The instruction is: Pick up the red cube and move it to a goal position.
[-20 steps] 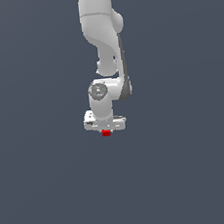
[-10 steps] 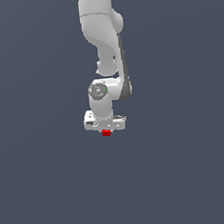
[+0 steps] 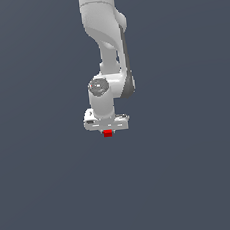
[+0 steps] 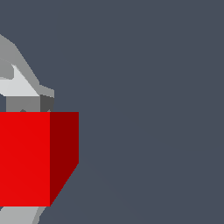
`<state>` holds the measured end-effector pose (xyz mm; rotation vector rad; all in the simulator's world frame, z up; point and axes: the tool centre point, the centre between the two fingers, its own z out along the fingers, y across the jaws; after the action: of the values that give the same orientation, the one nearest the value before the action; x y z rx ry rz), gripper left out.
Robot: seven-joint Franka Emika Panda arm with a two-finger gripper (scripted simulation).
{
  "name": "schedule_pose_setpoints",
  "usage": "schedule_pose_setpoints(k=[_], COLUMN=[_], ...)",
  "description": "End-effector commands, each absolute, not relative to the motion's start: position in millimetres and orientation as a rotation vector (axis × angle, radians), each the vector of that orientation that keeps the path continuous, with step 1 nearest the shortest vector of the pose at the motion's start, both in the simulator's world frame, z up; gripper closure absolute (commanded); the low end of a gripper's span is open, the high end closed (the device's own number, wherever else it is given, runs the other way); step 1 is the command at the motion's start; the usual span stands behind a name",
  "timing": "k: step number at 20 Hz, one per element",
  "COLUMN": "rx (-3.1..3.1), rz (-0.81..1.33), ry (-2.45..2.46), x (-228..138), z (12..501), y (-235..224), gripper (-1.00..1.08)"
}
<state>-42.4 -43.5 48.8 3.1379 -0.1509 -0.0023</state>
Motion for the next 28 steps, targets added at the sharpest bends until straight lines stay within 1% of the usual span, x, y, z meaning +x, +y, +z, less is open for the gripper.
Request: schedule_pose_setpoints(k=[1,8,22,28], rx=[3.138,3.138,3.138,3.138], rz=[0.0,0.0,0.0,0.0], ry=[-0.151,-0.151,-0.151,-0.151], x=[-43,-48,-56,-58], z=[65,127,285,336], y=[-45,-52,-69,-74], gripper=[1.08,1.08,1.08,1.08])
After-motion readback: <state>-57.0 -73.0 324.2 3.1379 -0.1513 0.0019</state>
